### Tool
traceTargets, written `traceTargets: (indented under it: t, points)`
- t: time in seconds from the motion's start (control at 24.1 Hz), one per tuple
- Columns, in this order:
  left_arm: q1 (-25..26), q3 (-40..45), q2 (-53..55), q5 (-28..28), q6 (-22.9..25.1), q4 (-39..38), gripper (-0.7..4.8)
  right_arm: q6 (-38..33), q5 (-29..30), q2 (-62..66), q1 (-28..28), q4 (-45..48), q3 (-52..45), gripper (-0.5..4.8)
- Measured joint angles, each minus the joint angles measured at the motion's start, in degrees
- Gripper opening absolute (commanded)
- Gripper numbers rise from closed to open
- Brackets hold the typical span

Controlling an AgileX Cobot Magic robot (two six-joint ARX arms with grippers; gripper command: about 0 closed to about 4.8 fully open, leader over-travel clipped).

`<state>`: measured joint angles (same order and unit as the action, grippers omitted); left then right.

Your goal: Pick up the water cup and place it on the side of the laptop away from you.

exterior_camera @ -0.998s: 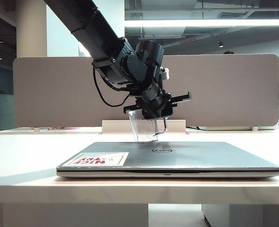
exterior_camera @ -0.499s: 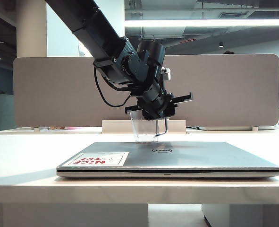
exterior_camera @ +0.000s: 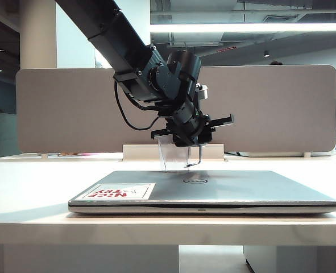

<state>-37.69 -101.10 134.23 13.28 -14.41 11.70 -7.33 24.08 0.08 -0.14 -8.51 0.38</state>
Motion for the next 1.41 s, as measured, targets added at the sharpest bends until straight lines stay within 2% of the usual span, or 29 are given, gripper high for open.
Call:
traceTargets:
  t: [0.08,0.12,0.46,0.96,1.16,1.29,1.41]
  points:
    - [-0.2,0.0,0.0,-0.2,0.0,-0.4,0.92,0.0,0.0,0.0,0.0,0.0,0.0,-0.08]
    - [-0.2,0.0,0.0,-0.2,0.0,-0.4,1.02,0.0,0.0,0.0,0.0,0.0,0.0,-0.08]
    - [-0.5,0.0,0.0,-0.3,0.0,-1.2,1.03,0.0,0.0,0.0,0.0,0.0,0.0,-0.08]
    - [-1.3,0.1,-1.4,-0.5,0.0,-11.6,1.01,0.0,0.0,0.0,0.0,0.0,0.0,-0.08]
    - [-1.9,0.1,-3.5,-0.7,0.0,-14.7,0.73,0.0,0.0,0.0,0.0,0.0,0.0,-0.08]
    - [-1.8,0.1,-3.6,-0.7,0.0,-14.8,0.08,0.0,0.0,0.0,0.0,0.0,0.0,-0.08]
    - [-1.8,0.1,-3.5,-0.7,0.0,-15.5,-0.05,0.0,0.0,0.0,0.0,0.0,0.0,-0.08]
